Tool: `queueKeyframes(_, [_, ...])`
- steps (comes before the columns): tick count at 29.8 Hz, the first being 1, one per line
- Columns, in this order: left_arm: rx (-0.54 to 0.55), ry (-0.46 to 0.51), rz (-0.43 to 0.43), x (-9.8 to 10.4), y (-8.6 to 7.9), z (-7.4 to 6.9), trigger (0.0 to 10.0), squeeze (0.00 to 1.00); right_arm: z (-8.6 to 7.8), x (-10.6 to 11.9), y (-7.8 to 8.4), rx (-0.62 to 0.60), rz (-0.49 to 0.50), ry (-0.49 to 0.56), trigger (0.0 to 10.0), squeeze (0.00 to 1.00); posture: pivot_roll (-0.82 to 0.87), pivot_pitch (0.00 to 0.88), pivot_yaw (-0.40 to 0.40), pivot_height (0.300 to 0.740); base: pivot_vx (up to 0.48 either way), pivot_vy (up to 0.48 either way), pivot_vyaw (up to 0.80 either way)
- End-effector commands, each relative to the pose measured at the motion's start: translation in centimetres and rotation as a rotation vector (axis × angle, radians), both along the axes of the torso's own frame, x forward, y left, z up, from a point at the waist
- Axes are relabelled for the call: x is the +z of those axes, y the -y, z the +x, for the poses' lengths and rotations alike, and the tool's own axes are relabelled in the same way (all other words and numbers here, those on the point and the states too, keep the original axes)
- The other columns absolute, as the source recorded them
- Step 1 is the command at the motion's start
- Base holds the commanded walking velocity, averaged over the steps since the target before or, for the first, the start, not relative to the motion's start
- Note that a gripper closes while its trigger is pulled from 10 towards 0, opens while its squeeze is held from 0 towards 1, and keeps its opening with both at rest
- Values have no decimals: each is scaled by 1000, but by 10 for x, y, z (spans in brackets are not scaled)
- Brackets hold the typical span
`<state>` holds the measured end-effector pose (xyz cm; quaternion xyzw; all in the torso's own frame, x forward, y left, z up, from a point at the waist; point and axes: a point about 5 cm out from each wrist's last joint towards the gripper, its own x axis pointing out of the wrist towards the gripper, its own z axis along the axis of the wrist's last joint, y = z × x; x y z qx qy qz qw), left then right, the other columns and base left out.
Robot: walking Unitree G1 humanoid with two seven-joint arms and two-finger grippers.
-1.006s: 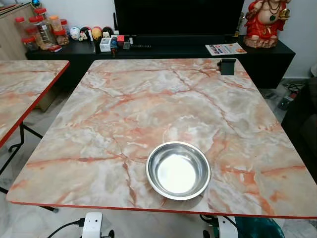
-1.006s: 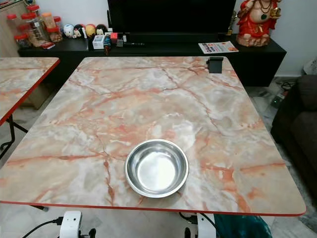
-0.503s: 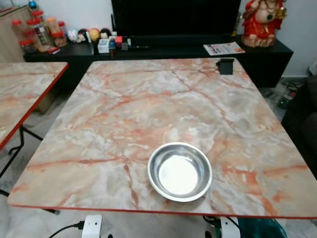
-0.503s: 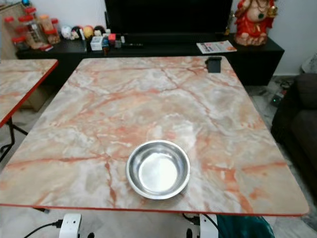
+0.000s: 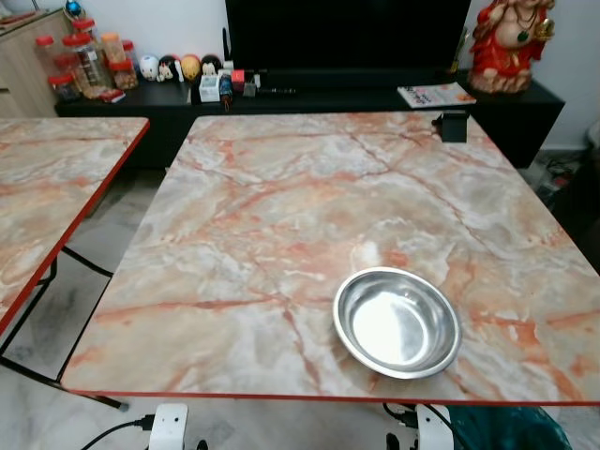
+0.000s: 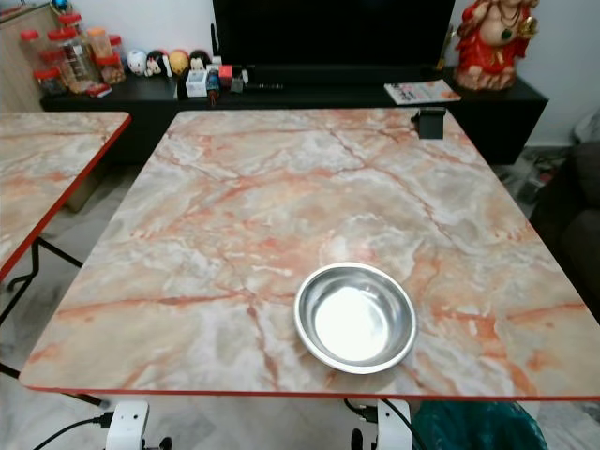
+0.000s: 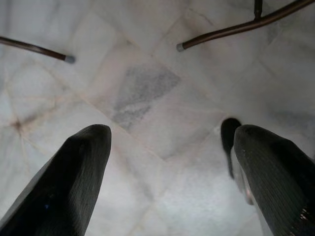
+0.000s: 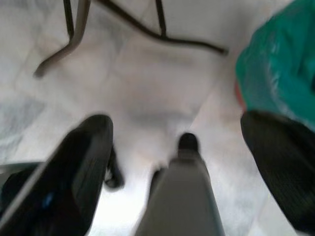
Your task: Setting the table
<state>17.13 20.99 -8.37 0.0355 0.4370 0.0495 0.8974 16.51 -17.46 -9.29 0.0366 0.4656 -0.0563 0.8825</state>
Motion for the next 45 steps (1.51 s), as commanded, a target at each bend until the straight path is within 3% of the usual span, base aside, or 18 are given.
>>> queueKeyframes(1, [8, -28, 2, -2, -1, -5, 10000, 0, 0, 0, 2, -16, -2, 5, 10000, 0, 12, 24, 64, 740, 0, 334, 0])
queueKeyframes(9, [15, -28, 3, -2, -2, -4, 10000, 0, 0, 0, 3, -18, -4, 6, 10000, 0, 7, 9, 66, 740, 0, 431, 0])
queueKeyframes(26, [33, -20, 8, 0, -7, -1, 10000, 0, 3, 2, 0, 3, 2, 22, 10000, 0, 16, 5, 67, 740, 0, 28, 0])
queueKeyframes(31, [51, -20, 5, 0, -7, -1, 10000, 0, 4, 2, 0, -9, 1, 26, 10000, 0, 16, 10, 68, 740, 0, 0, 760])
queueKeyframes(45, [57, -26, 7, -1, -10, -5, 10000, 0, 3, 2, 0, 20, -2, 24, 10000, 0, 26, 0, 62, 740, 0, 479, 171])
